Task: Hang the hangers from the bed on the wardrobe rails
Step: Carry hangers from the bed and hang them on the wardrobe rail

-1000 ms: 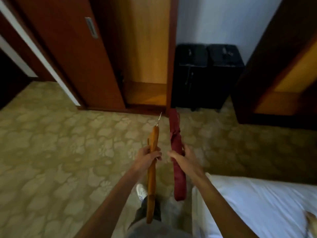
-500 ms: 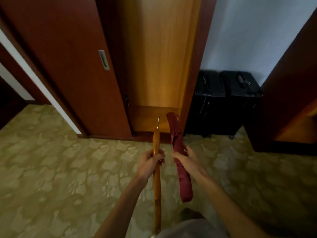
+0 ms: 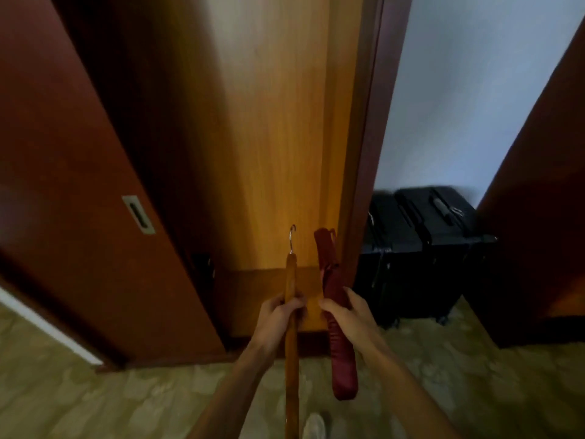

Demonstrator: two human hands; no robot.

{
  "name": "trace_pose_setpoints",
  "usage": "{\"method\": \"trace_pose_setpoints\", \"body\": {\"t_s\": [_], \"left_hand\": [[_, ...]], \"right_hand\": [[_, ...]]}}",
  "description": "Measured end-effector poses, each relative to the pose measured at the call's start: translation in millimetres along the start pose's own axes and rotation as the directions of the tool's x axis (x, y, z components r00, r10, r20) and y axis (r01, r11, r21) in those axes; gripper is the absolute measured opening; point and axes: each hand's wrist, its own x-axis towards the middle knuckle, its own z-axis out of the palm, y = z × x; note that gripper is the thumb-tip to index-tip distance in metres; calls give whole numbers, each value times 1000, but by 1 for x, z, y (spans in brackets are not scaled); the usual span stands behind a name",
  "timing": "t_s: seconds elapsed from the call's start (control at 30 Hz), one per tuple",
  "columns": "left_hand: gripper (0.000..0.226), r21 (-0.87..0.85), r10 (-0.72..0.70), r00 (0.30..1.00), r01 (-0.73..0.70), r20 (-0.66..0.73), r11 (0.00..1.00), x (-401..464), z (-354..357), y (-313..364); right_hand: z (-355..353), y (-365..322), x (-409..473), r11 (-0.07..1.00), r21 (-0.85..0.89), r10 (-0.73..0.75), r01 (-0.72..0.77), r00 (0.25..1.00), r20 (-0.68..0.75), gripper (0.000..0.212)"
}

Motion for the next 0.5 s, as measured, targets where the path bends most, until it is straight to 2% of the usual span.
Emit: {"method": "trace_pose_setpoints", "body": {"t_s": [0.13,0.27,0.37,0.5], "left_hand": [[19,45,78,997,-78,15,996,92,-2,85],[21,67,207,978,-209,36,976,152,3,180],[24,86,265,963,-268,38,960,193,5,250],[32,88,367,928,-371,57,924,247,5,335]], "right_hand": [[-2,-83,76,998,17,-66,65,996,58,16],[-10,-171,136,990,12,-140,140,990,24,5],[-16,-238,177,981,11,-194,194,981,-8,21],[-25,-317,221,958,5,-285,286,955,-86,29]]}}
